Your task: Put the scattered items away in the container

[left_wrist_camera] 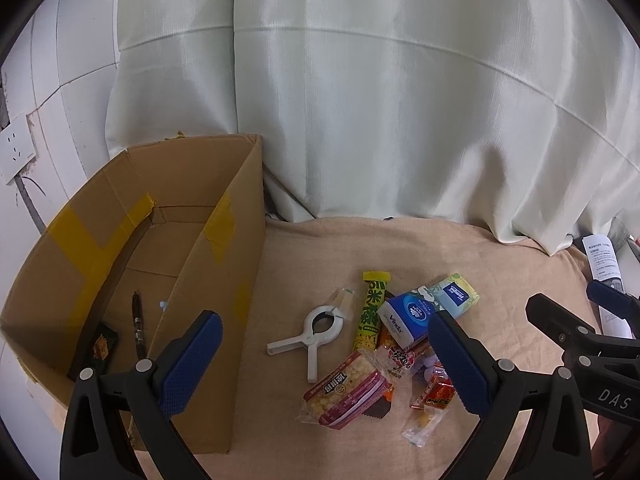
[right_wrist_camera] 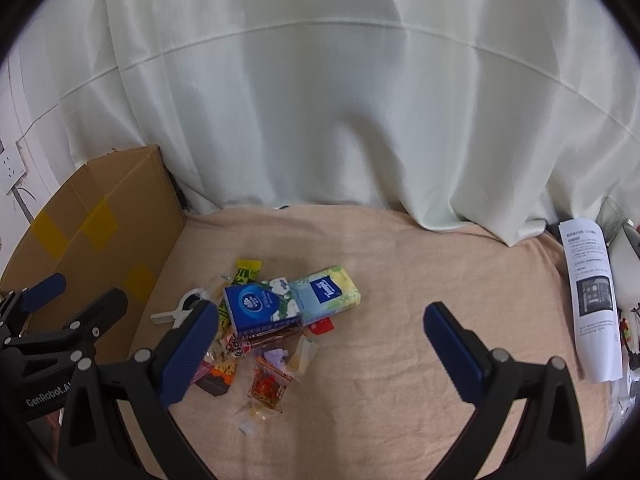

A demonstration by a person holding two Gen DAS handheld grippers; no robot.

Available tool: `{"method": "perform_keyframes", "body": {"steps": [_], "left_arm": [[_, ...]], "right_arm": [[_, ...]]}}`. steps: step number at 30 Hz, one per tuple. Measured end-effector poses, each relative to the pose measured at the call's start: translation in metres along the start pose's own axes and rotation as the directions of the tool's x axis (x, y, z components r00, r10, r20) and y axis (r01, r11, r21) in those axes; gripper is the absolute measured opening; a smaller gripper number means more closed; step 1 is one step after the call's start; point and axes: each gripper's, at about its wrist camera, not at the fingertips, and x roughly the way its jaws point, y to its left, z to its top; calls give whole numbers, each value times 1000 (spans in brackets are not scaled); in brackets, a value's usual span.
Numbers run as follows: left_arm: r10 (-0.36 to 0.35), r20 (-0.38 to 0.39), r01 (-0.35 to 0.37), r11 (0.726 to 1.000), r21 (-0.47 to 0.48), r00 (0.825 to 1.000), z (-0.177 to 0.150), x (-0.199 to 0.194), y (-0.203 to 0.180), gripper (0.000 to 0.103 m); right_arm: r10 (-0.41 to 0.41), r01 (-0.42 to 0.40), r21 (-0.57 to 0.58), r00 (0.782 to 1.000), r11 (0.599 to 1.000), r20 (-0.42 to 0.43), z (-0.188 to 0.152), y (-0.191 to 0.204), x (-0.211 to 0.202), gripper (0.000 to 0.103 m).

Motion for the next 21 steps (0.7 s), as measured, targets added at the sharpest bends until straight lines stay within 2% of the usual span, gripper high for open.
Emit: {"method": "perform_keyframes", "body": {"steps": [8, 11, 13, 17, 21], "left_arm": [[-44, 15, 44, 999, 14, 999, -7, 6, -3, 103], [2, 23, -4, 995, 95, 1000, -20, 18, -16, 103], [-20, -21, 21, 996, 92, 1000, -28, 27, -18, 102], [-55, -49, 59, 996, 72, 997, -40, 44, -20, 102], [-26, -88, 35, 994, 104, 996, -51, 62, -26, 102]], "right_arm": [[7, -7, 1, 1000, 1000, 12, -3, -2, 0, 103], [1, -1, -15, 1000, 1000, 26, -6, -4, 2, 103], [-11, 11, -26, 1000, 1000, -18, -13, -8, 15, 103], [33, -34, -12, 997, 999, -72, -26, -16, 35, 103], [35, -37, -12, 993, 999, -114, -37, -25, 51, 103]]}}
